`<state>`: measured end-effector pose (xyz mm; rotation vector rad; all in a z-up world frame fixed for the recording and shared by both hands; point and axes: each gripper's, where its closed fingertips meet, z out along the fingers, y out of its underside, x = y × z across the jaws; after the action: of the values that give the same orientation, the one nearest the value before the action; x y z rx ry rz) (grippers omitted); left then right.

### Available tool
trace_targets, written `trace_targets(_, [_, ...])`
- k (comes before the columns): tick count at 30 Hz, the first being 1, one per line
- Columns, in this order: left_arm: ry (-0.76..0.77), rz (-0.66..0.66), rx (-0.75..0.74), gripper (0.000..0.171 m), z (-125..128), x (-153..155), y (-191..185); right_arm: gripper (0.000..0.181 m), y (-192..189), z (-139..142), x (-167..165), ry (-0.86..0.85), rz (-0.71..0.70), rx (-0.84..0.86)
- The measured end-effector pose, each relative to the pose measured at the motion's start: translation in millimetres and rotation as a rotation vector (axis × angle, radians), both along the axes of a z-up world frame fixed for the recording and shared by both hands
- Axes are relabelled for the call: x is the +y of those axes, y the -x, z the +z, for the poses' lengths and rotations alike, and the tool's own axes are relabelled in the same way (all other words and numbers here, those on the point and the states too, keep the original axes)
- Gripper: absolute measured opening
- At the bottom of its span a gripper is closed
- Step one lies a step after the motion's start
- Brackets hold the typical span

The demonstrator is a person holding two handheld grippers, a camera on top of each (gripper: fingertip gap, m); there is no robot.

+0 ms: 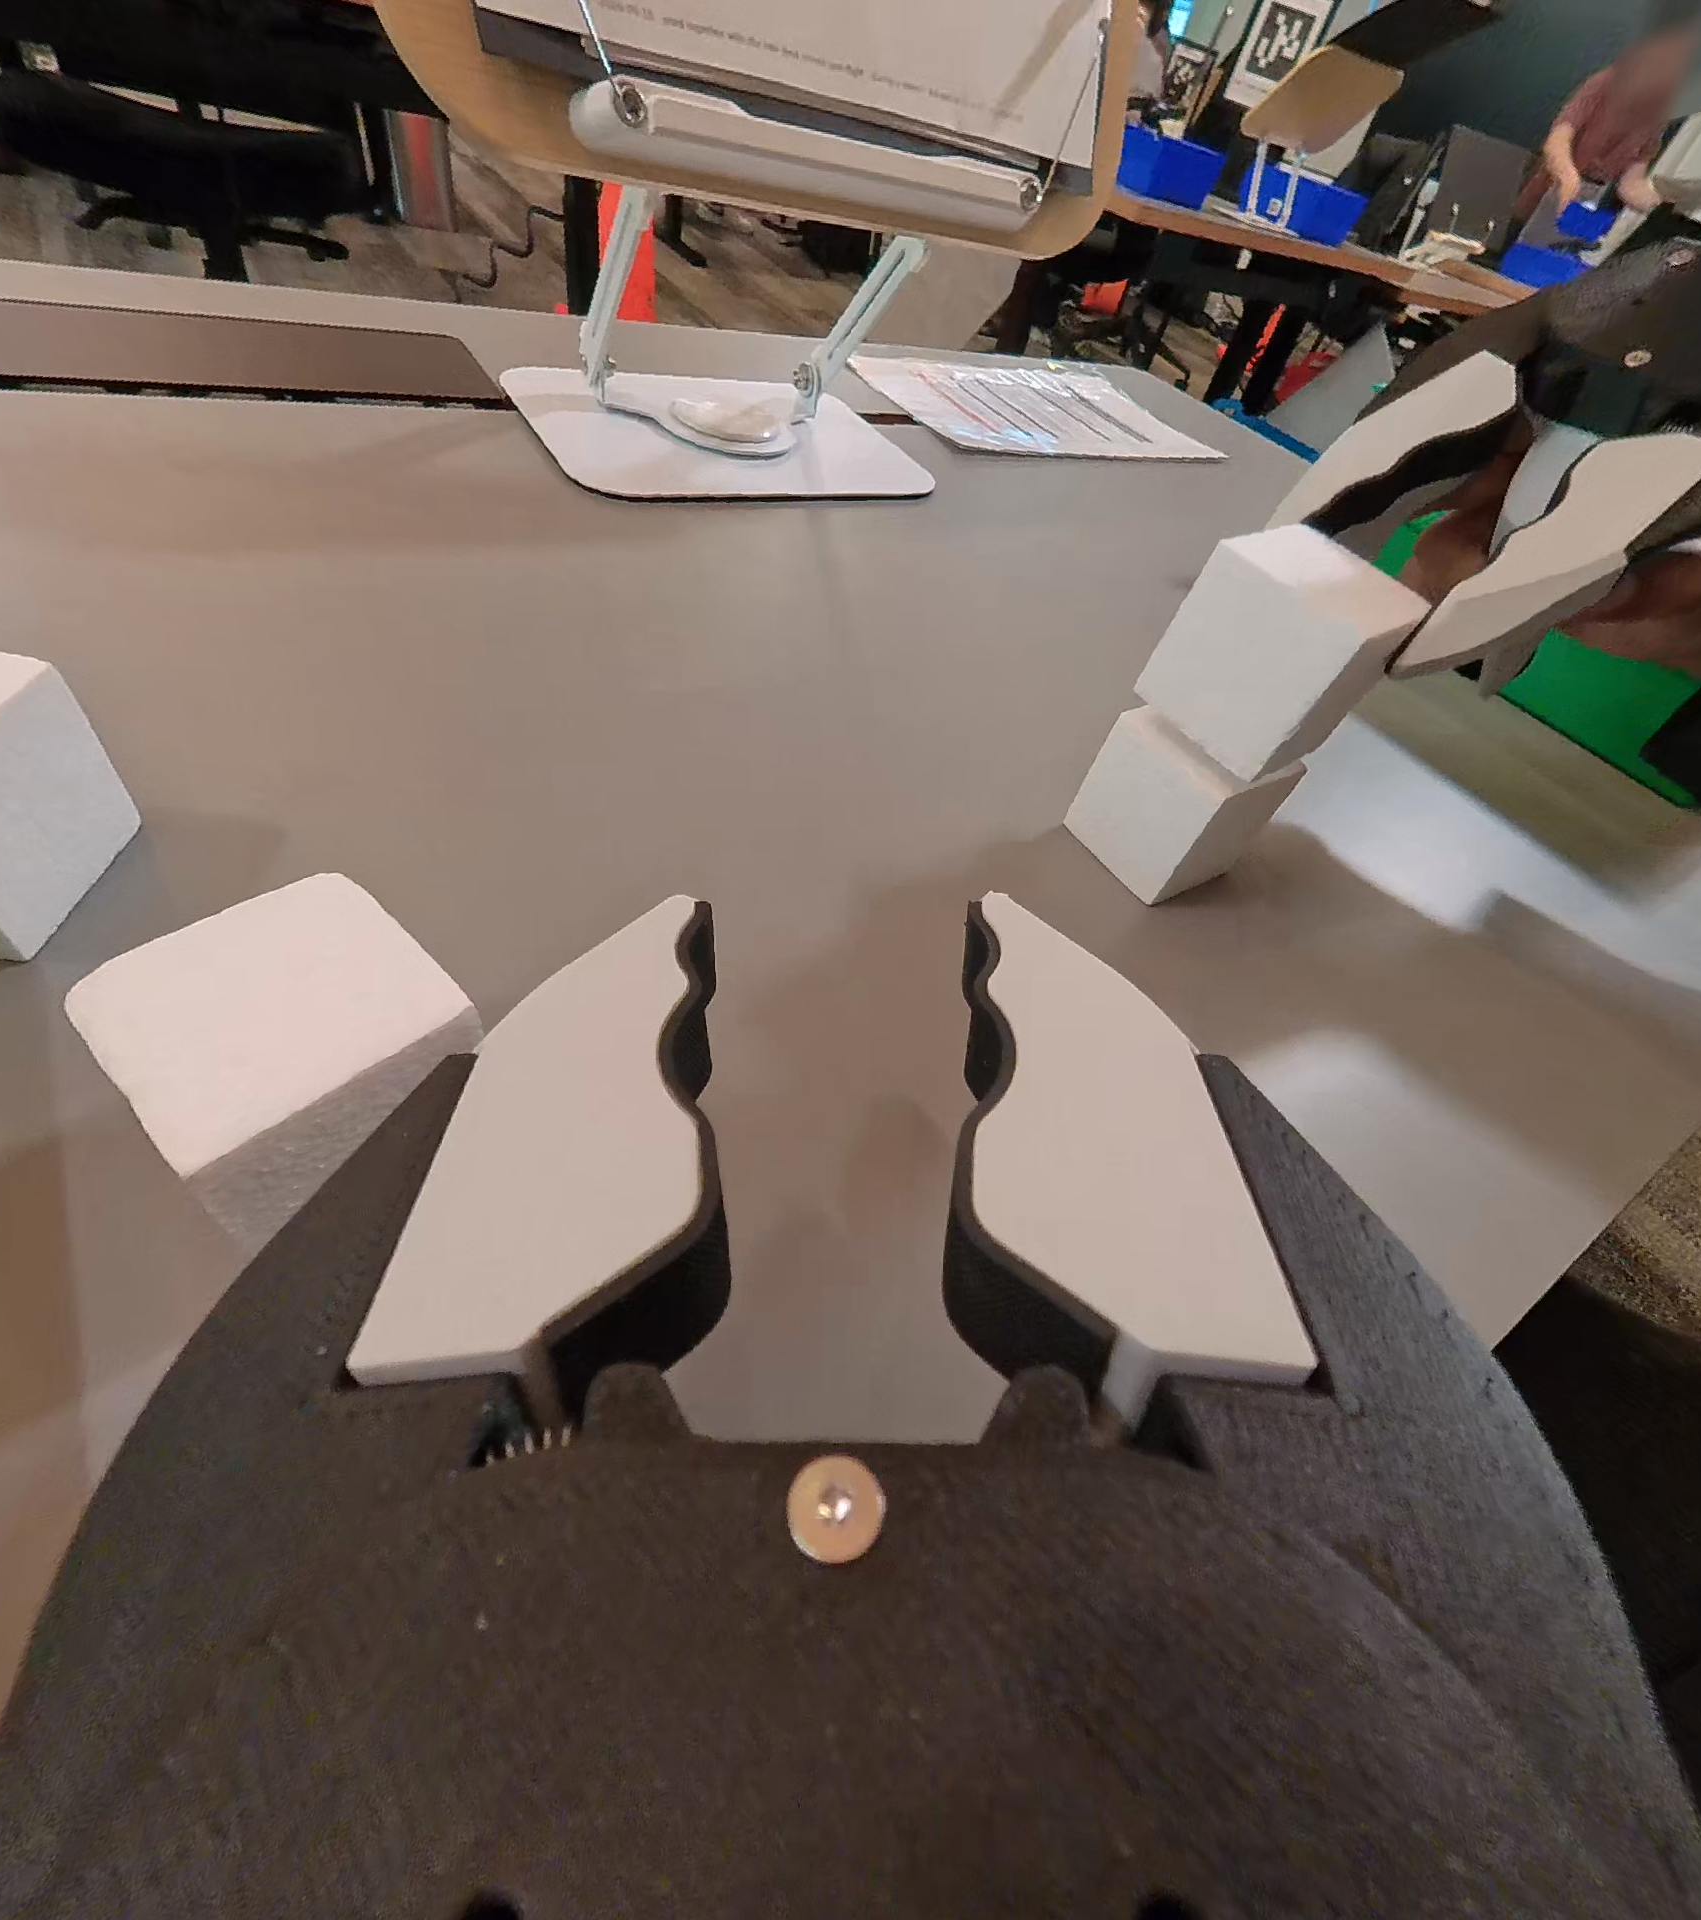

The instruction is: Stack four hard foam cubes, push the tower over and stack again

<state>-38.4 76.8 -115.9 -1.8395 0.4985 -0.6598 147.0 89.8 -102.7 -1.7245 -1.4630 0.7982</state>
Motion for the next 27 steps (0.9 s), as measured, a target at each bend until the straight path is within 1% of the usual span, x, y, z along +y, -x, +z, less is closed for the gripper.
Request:
trace_targets(6, [0.000, -0.001, 0.003, 0.047, -0.2, -0.1, -0.3, 0.053, -5.1, -4.1, 2.7, 0.018, -0.026, 0.006])
trace_targets(14, [0.003, 0.003, -0.001, 0.047, -0.5, 0.7, 0.5, 0.053, -4.4, -1.0, 3.9, 0.039, -0.046, 0.057])
trace_targets(21, [0.003, 0.006, 0.002, 0.047, -0.6, 1.0, 1.3, 0.053, -3.3, -7.4, 2.7, 0.050, -0.054, 0.043])
trace_targets(27, [0.004, 0.009, 0.000, 0.047, -0.4, 1.2, 2.1, 0.053, -2.7, -7.1, 1.9, 0.051, -0.055, 0.042])
